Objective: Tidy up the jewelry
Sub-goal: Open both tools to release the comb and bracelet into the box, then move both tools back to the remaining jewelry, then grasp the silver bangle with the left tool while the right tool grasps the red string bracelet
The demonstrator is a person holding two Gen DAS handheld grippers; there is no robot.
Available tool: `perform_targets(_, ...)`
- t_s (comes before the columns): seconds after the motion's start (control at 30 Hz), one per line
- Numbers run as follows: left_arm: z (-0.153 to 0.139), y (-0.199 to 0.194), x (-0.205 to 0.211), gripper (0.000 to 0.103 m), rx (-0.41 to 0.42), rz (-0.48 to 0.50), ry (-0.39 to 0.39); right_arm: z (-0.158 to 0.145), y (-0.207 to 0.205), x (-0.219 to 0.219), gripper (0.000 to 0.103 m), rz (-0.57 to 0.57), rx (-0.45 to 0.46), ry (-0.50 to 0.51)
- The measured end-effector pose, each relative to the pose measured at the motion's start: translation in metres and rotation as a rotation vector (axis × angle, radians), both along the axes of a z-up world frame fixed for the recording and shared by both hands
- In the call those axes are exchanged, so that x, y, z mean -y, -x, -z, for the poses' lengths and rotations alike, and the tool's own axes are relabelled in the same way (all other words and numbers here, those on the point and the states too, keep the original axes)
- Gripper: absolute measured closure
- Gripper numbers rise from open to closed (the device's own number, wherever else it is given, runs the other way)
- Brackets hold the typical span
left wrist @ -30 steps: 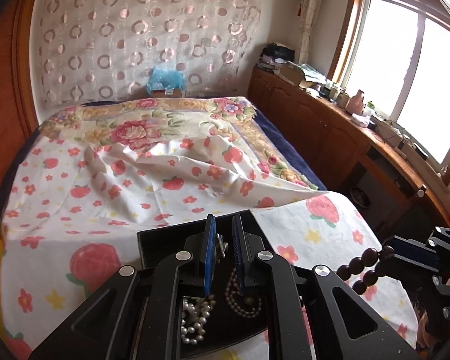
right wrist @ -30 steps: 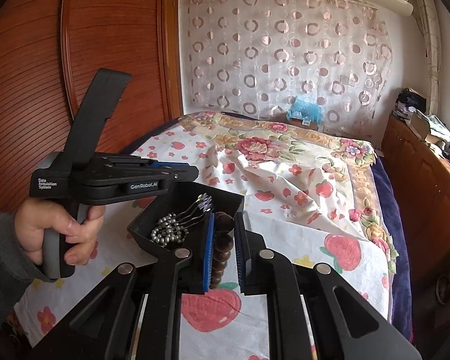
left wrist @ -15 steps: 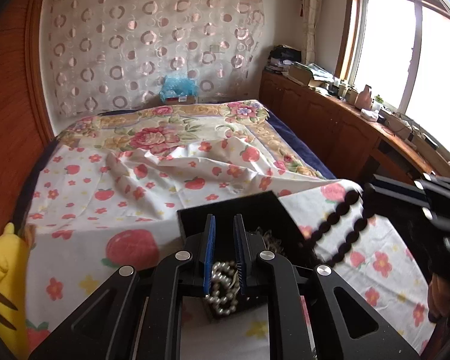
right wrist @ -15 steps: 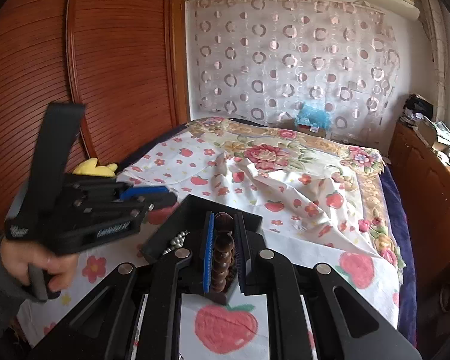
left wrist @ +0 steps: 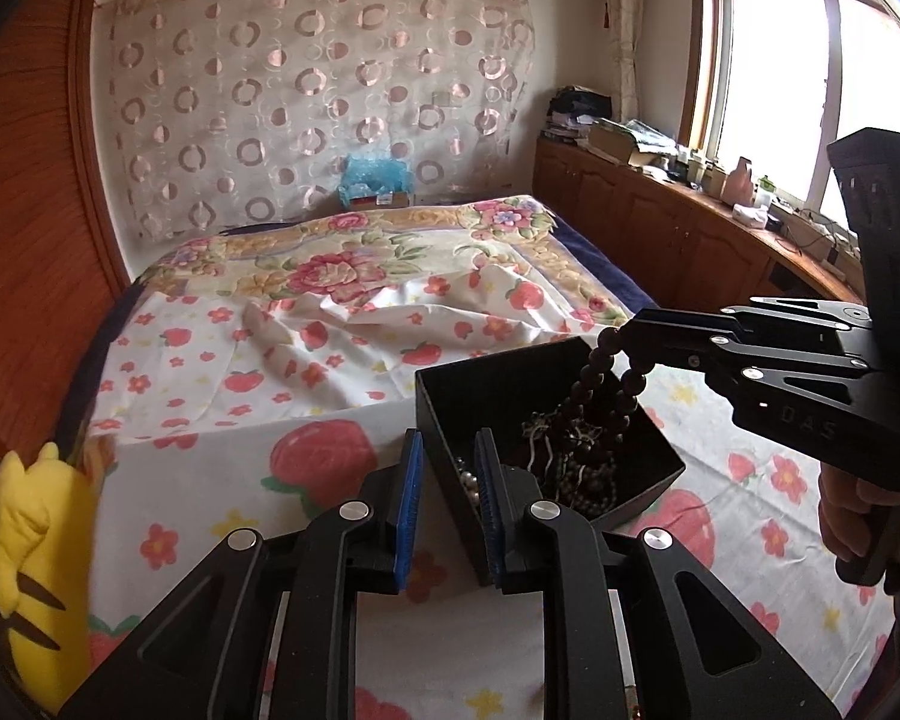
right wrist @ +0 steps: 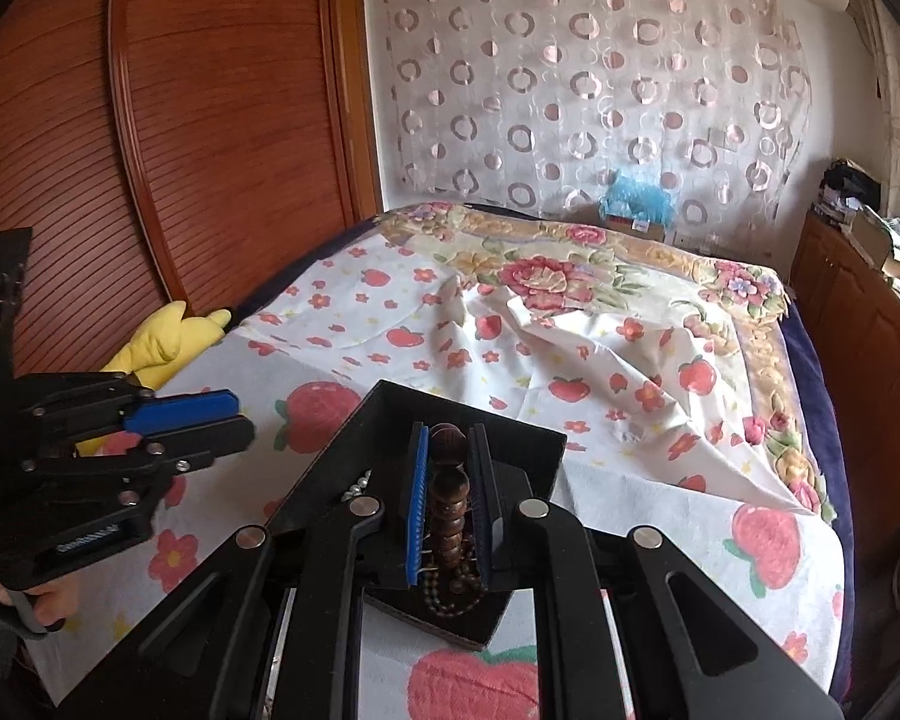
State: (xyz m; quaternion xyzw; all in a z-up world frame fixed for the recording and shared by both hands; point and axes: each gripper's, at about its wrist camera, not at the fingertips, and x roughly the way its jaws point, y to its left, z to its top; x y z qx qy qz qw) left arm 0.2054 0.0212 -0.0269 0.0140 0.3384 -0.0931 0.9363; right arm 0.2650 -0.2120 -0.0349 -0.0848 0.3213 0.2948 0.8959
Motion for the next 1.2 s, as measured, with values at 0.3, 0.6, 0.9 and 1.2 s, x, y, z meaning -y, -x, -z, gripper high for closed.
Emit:
perform_targets(0.3,-0.001,0.011,0.004,0.076,0.008,0.014,-0.005,-0.003,0.006,0.012,0.079,0.025,0.023,-0.013)
perform_targets(0.6,0.007,0.037,0.01,0.049,0.021,0.027,-0.049,0.01,0.06,0.04,0.079,-0.001,0.033,-0.019)
perform_targets(0.9,0.029,0.071,0.002,0.044,-0.024,0.03,-0.037,0.042,0.142,0.041,0.079,-0.095,-0.017,-0.008)
perform_targets(1.2,0.055,0.095,0.01,0.044,-0.106,0.088,-0.026,0.065,0.185,0.026,0.079,-0.155,-0.052,0.047)
